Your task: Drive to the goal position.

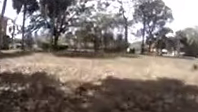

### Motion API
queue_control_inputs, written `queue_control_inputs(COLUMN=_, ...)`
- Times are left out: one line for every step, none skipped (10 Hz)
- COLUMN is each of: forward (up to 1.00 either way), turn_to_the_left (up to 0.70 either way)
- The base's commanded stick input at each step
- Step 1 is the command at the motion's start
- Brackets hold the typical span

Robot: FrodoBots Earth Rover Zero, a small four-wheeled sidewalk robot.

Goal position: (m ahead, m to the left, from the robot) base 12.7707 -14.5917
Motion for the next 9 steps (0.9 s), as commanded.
queue_control_inputs(forward=0.7, turn_to_the_left=0.0)
queue_control_inputs(forward=0.7, turn_to_the_left=0.0)
queue_control_inputs(forward=0.7, turn_to_the_left=0.0)
queue_control_inputs(forward=0.7, turn_to_the_left=0.0)
queue_control_inputs(forward=0.7, turn_to_the_left=0.0)
queue_control_inputs(forward=0.7, turn_to_the_left=0.0)
queue_control_inputs(forward=0.7, turn_to_the_left=0.0)
queue_control_inputs(forward=0.7, turn_to_the_left=0.0)
queue_control_inputs(forward=0.7, turn_to_the_left=0.0)
